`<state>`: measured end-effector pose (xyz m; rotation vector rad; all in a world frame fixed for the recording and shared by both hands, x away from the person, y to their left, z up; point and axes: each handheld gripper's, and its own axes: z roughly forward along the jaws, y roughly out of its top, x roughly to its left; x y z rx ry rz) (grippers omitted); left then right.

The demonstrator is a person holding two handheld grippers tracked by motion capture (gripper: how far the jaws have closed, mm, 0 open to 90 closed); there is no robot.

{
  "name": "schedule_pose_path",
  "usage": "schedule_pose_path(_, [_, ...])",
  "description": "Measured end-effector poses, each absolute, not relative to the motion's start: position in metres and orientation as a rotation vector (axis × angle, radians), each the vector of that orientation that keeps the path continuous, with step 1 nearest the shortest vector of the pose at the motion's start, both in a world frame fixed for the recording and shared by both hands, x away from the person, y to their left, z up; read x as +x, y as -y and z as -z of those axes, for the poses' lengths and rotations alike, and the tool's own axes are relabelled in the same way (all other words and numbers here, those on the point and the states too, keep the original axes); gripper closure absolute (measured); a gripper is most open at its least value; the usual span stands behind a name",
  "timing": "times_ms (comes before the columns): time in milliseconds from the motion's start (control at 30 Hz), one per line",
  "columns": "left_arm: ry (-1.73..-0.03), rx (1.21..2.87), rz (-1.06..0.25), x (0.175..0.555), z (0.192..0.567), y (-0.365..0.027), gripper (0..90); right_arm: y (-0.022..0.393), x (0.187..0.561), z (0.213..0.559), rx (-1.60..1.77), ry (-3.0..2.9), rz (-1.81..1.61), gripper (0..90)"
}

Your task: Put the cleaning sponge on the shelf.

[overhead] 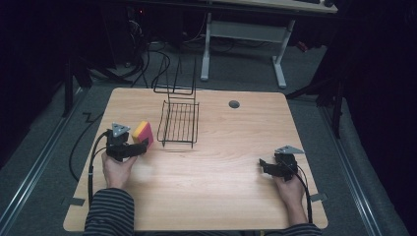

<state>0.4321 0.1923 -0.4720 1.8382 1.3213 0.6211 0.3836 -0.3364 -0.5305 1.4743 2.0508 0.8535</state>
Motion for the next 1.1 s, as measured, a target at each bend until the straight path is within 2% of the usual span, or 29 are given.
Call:
schedule_pose_path(733, [-1.36,1.87,-0.604,0.452,0.493,-0.184,30.6,0.336,0.384,0.53,1.474,-2.051,-0.853,27.9])
schedule_pose_path(1100, [-1.34,1.887,-0.586,0.453,0.496,-0.182,51.0,0.337,0.384,0.53,1.473,-2.051,-0.853,27.9])
